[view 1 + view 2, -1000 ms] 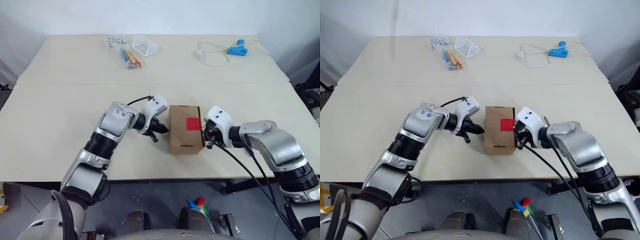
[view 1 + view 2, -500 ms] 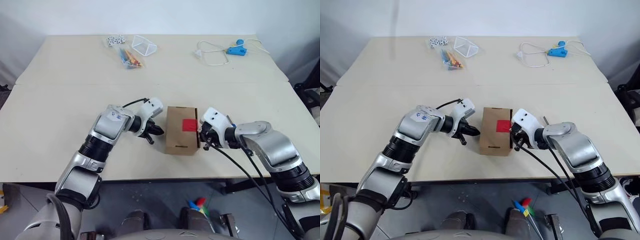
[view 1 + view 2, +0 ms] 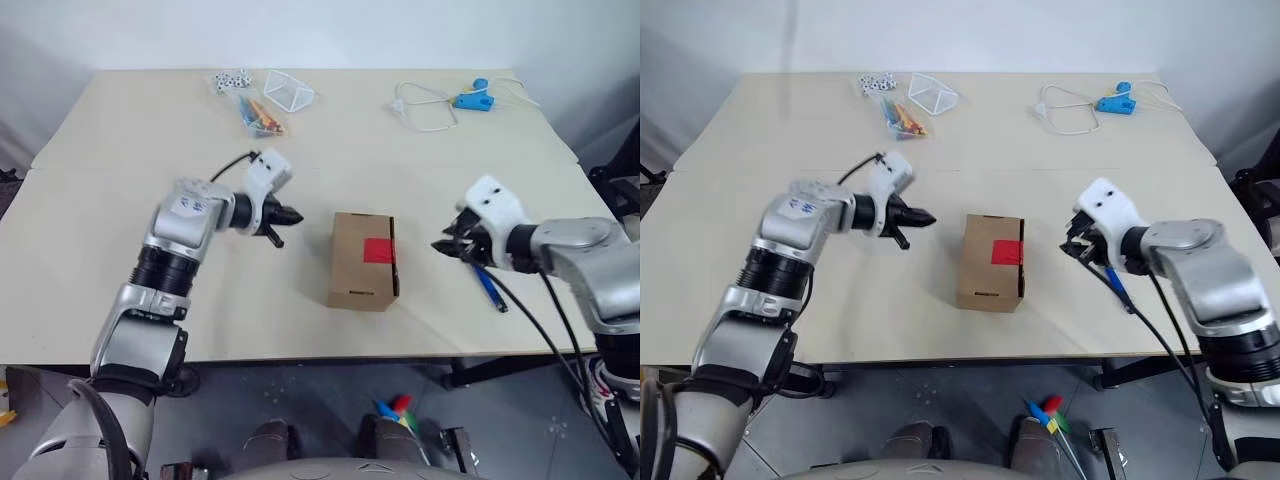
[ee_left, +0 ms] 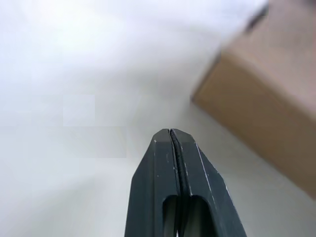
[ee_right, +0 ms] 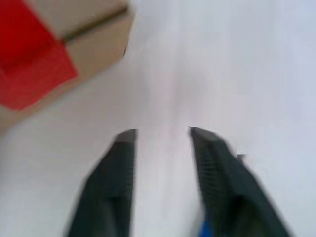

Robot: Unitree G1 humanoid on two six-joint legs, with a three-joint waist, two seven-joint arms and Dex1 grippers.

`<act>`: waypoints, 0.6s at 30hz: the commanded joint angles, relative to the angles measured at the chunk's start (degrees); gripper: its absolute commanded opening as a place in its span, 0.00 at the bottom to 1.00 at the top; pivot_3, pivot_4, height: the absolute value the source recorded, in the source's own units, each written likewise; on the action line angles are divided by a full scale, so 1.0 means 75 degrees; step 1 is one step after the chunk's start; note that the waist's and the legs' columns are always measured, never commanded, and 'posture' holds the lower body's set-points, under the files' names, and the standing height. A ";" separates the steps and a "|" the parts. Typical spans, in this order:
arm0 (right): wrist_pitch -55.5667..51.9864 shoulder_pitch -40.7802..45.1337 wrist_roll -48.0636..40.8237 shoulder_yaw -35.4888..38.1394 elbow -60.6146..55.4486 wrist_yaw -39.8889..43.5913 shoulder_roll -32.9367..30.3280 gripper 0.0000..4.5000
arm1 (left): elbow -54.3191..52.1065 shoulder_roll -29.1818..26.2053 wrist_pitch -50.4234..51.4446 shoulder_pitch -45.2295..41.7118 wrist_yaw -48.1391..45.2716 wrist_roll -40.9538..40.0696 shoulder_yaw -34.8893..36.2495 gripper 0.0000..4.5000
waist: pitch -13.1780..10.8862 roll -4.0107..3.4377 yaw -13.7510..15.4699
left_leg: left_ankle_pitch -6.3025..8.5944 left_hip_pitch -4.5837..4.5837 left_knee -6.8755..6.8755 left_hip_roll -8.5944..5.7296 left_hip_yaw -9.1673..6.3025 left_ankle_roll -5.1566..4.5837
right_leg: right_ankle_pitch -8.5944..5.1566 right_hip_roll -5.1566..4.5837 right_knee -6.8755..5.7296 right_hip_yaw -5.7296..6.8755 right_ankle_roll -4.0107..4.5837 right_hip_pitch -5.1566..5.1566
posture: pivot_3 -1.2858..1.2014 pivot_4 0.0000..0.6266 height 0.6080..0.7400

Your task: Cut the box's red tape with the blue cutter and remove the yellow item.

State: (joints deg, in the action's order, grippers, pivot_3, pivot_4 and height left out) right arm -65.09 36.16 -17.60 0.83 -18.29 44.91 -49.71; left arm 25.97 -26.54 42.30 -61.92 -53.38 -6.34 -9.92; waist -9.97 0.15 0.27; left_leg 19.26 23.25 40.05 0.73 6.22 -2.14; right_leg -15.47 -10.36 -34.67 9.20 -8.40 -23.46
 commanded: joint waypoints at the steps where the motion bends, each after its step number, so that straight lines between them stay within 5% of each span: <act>1: -0.1659 0.0336 -0.0666 0.0818 -0.1018 -0.0302 0.0139 0.71 | -0.0133 0.0084 -0.0412 -0.0360 -0.0809 -0.0311 -0.0085 0.00 | 0.0000 0.0000 0.0000 | 0.0000 0.0000 0.0001 0.0000 0.0000 0.0000 | 0.0000 0.0000 -0.0001 0.0000 0.0000 0.0001 | 0.52 0.24 1.00; 5: -0.3416 0.0698 -0.1025 0.1242 -0.1880 -0.0839 0.0831 0.99 | -0.0375 0.0253 -0.0185 -0.0609 -0.1806 -0.0650 -0.0348 0.00 | 0.0000 0.0000 -0.0005 | 0.0000 -0.0001 0.0005 0.0001 0.0000 0.0000 | 0.0000 0.0000 -0.0006 -0.0002 0.0000 0.0000 | 0.52 0.24 1.00; 11: -0.3654 0.0561 -0.0999 0.1495 -0.1661 -0.2573 0.2391 0.99 | 0.0026 0.0504 -0.0662 -0.0802 -0.2422 -0.0377 -0.0989 0.00 | 0.0000 0.0000 -0.0015 | -0.0001 -0.0001 0.0004 -0.0001 0.0006 0.0002 | 0.0000 0.0001 -0.0014 -0.0007 0.0000 -0.0007 | 0.52 0.24 1.00; 18: -0.3654 0.0278 -0.1158 0.1317 -0.1321 -0.3591 0.3123 0.99 | 0.1298 0.0846 -0.1577 -0.1075 -0.2414 0.0205 -0.1395 0.00 | 0.0001 -0.0001 -0.0046 | -0.0001 -0.0003 -0.0003 -0.0001 0.0009 0.0002 | 0.0000 0.0002 -0.0018 -0.0010 0.0000 -0.0014 | 0.52 0.24 1.00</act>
State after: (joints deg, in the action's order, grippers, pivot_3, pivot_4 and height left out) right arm -92.20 39.44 -25.83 10.56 -27.81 19.72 -27.45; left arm 33.84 -20.92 33.35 -69.19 -71.33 -6.41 -19.23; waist -9.97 0.14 -0.08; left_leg 19.25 23.22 40.02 0.71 6.30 -2.12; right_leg -15.47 -10.35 -34.82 9.12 -8.40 -23.57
